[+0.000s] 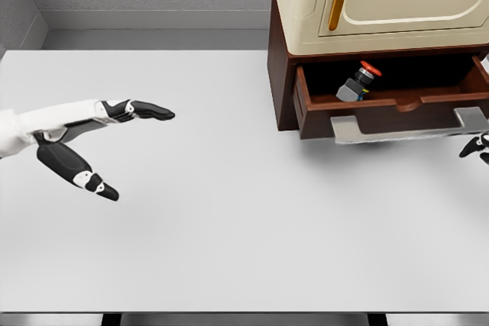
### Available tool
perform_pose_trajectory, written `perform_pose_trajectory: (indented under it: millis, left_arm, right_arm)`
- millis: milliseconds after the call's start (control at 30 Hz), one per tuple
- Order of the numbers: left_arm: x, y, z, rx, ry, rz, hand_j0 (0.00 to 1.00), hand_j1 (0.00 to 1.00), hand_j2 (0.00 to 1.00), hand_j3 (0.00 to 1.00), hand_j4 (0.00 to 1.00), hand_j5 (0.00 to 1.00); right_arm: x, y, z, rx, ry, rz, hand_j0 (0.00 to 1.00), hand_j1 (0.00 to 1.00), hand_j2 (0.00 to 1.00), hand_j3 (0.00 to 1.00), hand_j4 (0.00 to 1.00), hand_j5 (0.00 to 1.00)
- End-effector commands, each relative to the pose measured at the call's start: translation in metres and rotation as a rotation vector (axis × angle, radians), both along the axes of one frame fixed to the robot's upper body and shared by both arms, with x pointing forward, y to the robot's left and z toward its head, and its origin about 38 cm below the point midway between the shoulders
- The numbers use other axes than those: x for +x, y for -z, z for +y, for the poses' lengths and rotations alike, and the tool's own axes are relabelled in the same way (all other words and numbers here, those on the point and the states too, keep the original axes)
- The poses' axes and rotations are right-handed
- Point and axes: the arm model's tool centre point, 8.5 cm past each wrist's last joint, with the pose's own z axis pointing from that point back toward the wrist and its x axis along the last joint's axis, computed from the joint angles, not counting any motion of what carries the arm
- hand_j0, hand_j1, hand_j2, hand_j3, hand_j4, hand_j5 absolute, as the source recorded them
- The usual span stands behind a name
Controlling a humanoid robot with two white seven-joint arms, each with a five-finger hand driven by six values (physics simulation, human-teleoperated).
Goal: Put the switch into the drawer with left arm, and close the drawer with right arm
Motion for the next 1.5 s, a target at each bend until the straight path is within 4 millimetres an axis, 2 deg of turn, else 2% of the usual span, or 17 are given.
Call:
perform_pose_trajectory:
  millis: [0, 267, 567, 900, 1167, 1367, 1467]
  left_arm:
    - [0.002, 0.001, 0.008, 0.012, -0.023, 0.002, 1.0, 1.0, 1.0, 1.0, 1.0, 1.0]
    - [0.001, 0.006, 0.007, 0.036, -0.016, -0.003, 1.0, 1.0, 1.0, 1.0, 1.0, 1.0]
    - [0.0, 0.007, 0.007, 0.039, -0.013, 0.0, 1.0, 1.0, 1.0, 1.0, 1.0, 1.0]
    - [-0.001, 0.007, 0.008, 0.041, -0.015, 0.0, 1.0, 1.0, 1.0, 1.0, 1.0, 1.0]
    - [0.0, 0.006, 0.009, 0.041, -0.02, 0.0, 1.0, 1.0, 1.0, 1.0, 1.0, 1.0]
    - [0.0, 0.006, 0.009, 0.041, -0.02, 0.0, 1.0, 1.0, 1.0, 1.0, 1.0, 1.0]
    - [0.0, 0.006, 0.009, 0.041, -0.02, 0.0, 1.0, 1.0, 1.0, 1.0, 1.0, 1.0]
  right_arm:
    - [0.0, -0.004, 0.008, 0.081, -0.03, -0.02, 0.49, 0.49, 0.49, 0.49, 0.49, 0.49]
    - [0.012, -0.016, 0.013, 0.052, -0.066, -0.036, 0.49, 0.49, 0.49, 0.49, 0.49, 0.49]
    - [0.012, -0.014, 0.012, 0.05, -0.058, -0.025, 0.49, 0.49, 0.49, 0.49, 0.49, 0.49]
    - [0.009, -0.028, -0.003, 0.023, -0.015, -0.047, 0.5, 0.5, 0.5, 0.5, 0.5, 0.5]
    - [0.0, -0.022, -0.009, 0.019, 0.004, -0.027, 0.5, 0.5, 0.5, 0.5, 0.5, 0.5]
    - [-0.023, -0.034, -0.03, 0.087, 0.059, -0.09, 0.51, 0.51, 0.51, 0.51, 0.51, 0.51]
    - [-0.024, -0.037, -0.03, 0.112, 0.059, -0.096, 0.51, 0.51, 0.51, 0.51, 0.51, 0.51]
